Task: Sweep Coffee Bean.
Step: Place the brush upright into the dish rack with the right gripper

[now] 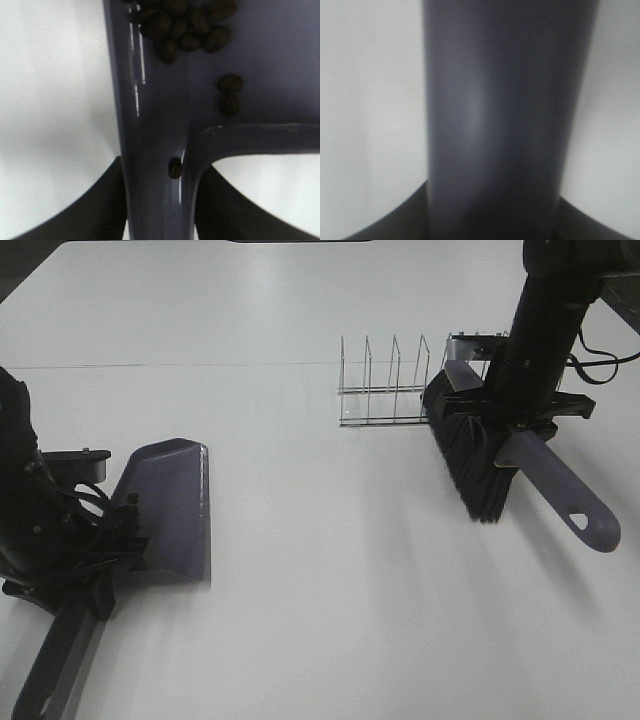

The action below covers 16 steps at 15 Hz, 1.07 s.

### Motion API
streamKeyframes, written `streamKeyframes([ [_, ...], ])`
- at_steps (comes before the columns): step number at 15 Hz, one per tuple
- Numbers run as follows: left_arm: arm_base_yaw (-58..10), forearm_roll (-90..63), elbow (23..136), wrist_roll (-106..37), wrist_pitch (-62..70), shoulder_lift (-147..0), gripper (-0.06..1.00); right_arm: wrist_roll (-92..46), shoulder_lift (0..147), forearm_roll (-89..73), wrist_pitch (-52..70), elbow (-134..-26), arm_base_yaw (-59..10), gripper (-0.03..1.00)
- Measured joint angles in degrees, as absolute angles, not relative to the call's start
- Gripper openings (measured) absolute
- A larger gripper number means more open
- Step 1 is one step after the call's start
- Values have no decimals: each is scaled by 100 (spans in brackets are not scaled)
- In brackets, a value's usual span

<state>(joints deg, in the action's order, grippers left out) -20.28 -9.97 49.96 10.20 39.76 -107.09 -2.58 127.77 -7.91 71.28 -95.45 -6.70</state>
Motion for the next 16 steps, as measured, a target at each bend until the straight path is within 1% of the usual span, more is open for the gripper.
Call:
streamKeyframes([
  [8,-2028,-997,4996,1020,3982,-10709,34,-252,12949,-1066,6835,-9740,-710,28],
  [16,-2028,-997,4996,1020,4125,-10709,34,46,14204,-1112,7053,-12112,-728,28],
])
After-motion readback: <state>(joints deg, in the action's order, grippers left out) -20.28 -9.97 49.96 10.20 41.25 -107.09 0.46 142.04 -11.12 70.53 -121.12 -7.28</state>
